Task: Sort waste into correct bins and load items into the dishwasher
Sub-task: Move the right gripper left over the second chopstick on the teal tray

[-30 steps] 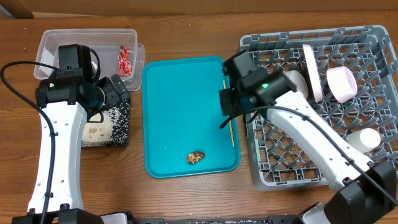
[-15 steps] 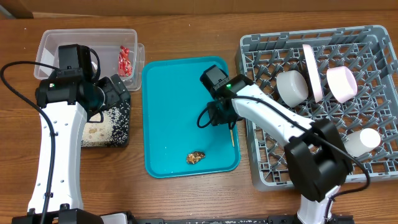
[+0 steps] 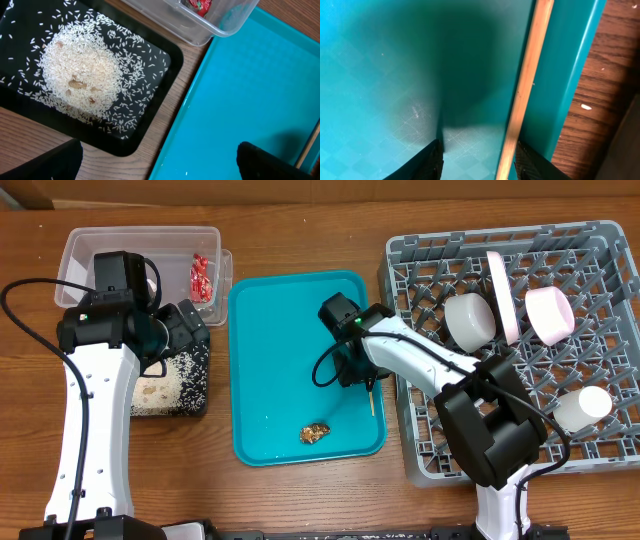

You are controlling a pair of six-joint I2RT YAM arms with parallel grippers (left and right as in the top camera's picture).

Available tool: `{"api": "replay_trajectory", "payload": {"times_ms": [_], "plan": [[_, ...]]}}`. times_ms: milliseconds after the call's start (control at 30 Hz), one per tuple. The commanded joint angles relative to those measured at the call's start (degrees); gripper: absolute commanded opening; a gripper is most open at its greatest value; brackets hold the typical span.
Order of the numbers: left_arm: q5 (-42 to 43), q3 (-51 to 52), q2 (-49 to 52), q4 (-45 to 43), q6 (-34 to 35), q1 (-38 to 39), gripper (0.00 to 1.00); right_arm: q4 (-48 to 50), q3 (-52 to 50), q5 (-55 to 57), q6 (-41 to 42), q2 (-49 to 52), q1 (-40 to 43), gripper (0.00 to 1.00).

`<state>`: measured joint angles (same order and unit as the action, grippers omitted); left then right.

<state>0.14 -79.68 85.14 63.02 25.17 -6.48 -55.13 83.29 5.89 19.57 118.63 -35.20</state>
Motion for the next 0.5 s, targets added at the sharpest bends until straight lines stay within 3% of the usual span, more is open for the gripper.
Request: {"api": "replay_trajectory", "payload": {"times_ms": [0,133,300,467], "plan": [[-0.74,-1.16,-1.03,-0.04,0.59,-0.13,1.00,0.28,1.11,1.99,0.68,0.57,0.11,0.49],[-0.74,-1.16,-1.03,-0.04,0.59,-0.13,1.00,0.46,1.01,-0.50,0.63,0.57,0.11,0.51],[-0.74,-1.16,-1.03,-0.04,0.59,-0.13,1.00,1.57,0.55,-12.31,-0.04,0.57,0.11,0.52],[-0.74,-1.16,-1.03,-0.04,0.59,-0.13,1.00,1.51,0.31,-13.51,0.00,0.57,-0.11,0.52]]}}
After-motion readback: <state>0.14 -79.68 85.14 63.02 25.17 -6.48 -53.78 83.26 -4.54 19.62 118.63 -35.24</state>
